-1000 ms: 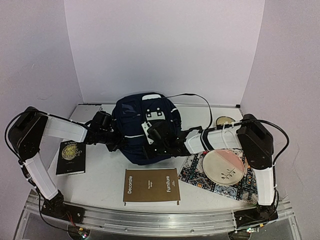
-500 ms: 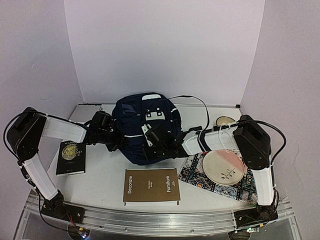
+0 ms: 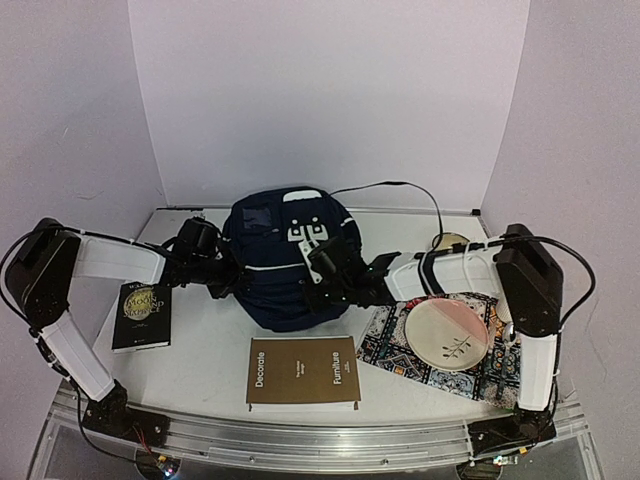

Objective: Pack the student bag
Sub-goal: Zip the upper front pocket of the student bag.

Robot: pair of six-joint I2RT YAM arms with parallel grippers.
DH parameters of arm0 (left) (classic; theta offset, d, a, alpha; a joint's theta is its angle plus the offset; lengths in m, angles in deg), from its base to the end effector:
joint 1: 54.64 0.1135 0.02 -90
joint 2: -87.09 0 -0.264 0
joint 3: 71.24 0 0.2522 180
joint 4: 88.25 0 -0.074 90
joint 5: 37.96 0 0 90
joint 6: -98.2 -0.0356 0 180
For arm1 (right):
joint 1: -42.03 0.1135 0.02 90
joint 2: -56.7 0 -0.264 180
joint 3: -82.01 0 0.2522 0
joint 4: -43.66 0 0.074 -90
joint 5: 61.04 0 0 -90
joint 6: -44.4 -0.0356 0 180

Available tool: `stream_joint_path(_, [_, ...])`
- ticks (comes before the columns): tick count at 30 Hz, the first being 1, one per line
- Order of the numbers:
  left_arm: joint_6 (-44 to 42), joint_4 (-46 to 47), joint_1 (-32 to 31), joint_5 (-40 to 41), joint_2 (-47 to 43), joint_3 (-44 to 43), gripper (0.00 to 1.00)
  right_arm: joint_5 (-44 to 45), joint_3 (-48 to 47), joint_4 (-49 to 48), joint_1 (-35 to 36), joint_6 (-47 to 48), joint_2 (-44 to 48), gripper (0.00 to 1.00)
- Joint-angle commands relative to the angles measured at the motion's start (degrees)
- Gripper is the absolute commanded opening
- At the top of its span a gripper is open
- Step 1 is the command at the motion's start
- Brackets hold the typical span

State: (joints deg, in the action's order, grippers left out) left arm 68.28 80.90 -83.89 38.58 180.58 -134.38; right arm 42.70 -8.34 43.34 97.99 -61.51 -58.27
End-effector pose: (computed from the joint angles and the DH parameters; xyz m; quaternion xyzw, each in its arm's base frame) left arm 0.2886 -0.1711 0.1780 -0.1937 0.8847 -0.3643 0.2168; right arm 0.2643 0.3762 0.2031 -0.2246 0.8059 0.2347 0.4950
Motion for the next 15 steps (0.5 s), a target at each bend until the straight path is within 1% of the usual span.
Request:
stream_joint_path(1, [-6.21,-4.8,6.16,3.12,-4.19,-2.92,0.0,4.46,2.8,3.22,-3.54,3.07,7.3,0.0])
stream_joint_path(3, [-8.15,-6.19,8.38,2.36,-4.74,-3.74,0.0,4.42,3.51,3.43,-4.57,4.0,8.52,0.0])
stream_joint_path(7, [-13.65,-10.69,12.19,3.34,-5.08,-7.74,0.0,3.91,3.5,3.88,-6.26,5.22,10.25,0.0])
stream_joint_path(12, [-19.97,-15.34,15.94,3.25,-1.82,-14.95,0.0,-2.78,-0.31,4.83,-5.86,6.73,9.3,0.0])
stream_joint_path(15, [-23.31,-17.77,16.51,3.25,1.29,-19.68,0.0,-6.24,-3.02,4.86,-4.24,7.08,7.63,0.0])
